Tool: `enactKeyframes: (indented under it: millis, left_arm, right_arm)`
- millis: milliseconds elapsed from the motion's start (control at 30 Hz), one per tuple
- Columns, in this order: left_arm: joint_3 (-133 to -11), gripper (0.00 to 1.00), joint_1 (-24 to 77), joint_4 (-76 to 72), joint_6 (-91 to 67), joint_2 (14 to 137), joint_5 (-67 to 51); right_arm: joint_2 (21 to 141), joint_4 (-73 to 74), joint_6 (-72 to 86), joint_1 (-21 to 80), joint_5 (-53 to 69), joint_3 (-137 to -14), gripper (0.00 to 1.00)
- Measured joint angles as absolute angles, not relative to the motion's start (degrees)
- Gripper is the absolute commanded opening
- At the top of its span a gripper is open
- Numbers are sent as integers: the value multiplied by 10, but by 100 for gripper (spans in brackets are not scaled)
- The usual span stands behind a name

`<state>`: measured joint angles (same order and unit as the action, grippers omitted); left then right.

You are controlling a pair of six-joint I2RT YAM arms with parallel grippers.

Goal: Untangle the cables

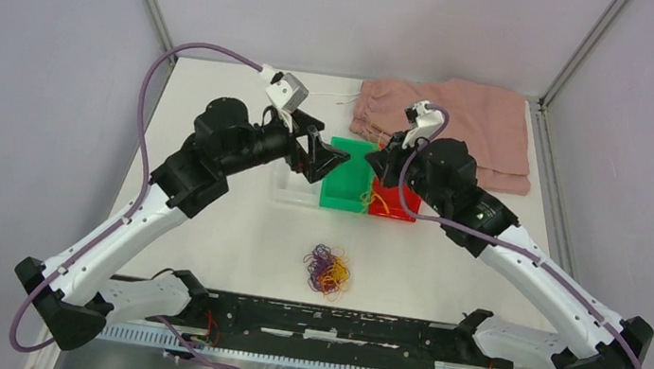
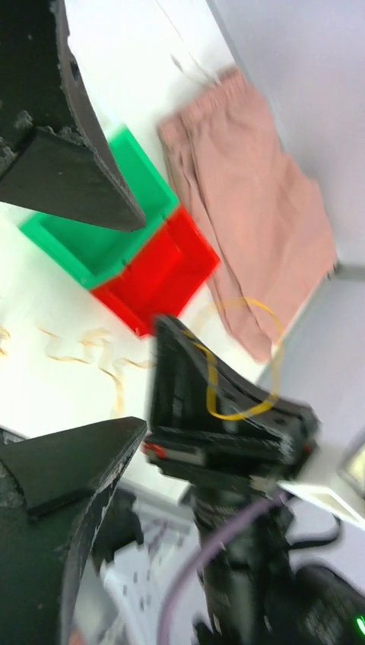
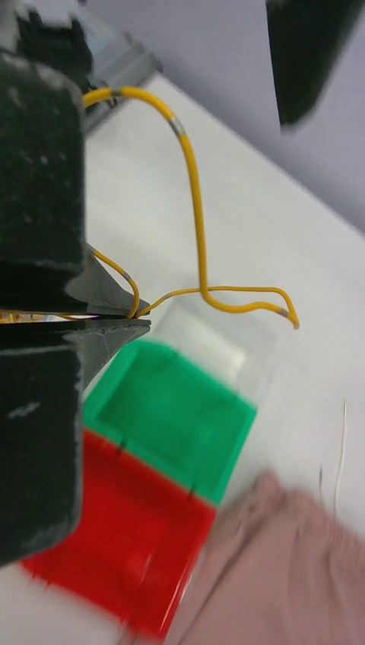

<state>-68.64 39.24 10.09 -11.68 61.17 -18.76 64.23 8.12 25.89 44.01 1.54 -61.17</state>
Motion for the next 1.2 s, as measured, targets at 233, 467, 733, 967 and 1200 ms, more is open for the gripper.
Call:
enactKeyframes:
  millis: [233, 467, 733, 967, 1200]
  left_arm:
    - [-706, 99, 361, 244, -43, 615, -79]
    - [-749, 99, 226, 356, -20, 664, -96]
    - [-749, 99, 206, 406, 4, 639, -112]
    - [-746, 99, 203, 411, 8, 616, -126]
    - [-746, 99, 203, 411, 8, 613, -138]
  right_arm:
    - [707, 226, 175, 387, -190, -657, 1]
    - [781, 244, 152, 354, -260, -655, 1]
    - [867, 197, 146, 326, -258, -664, 1]
    - [927, 203, 148, 295, -233, -748, 1]
    - [935, 193, 159, 286, -211, -818, 1]
